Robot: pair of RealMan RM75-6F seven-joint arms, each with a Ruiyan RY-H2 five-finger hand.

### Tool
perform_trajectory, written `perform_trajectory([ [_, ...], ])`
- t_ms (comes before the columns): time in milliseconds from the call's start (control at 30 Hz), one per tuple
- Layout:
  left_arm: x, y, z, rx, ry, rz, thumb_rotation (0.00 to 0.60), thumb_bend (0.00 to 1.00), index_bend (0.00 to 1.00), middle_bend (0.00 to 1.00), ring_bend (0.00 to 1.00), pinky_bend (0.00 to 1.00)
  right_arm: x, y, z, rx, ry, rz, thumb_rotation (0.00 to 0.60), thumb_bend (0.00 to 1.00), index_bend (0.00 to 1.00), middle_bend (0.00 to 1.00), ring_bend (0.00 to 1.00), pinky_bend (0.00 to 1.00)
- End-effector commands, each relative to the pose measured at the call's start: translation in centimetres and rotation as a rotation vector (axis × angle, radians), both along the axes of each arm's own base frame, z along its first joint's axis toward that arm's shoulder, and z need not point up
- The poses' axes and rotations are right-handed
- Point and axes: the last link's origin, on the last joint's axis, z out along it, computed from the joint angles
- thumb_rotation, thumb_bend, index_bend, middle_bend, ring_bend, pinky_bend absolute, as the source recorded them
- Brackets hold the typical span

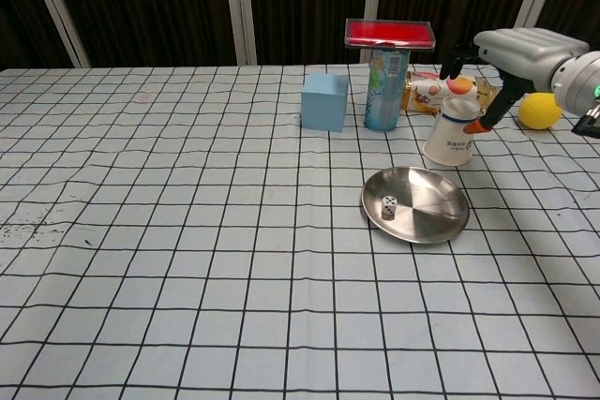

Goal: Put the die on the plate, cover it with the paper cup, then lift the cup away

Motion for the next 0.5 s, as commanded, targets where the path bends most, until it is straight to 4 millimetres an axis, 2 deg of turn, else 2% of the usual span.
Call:
perform_trajectory([
  [33,0.0,0.0,0.0,0.002,0.000,0.001,0.600,0.29,0.21,0.00,0.00,0.02,0.1,-0.4,-0.2,0.000,0.002,-0.004,0.600,0.16,0.33,0.31,0.13,0.00],
  [500,-0.1,0.2,-0.1,-0.002,0.003,0.011,0.600,0.29,0.21,0.00,0.00,0.02,0.3,-2.0,-0.8,0.012,0.029,-0.024,0.600,0.16,0.39,0.33,0.14,0.00],
])
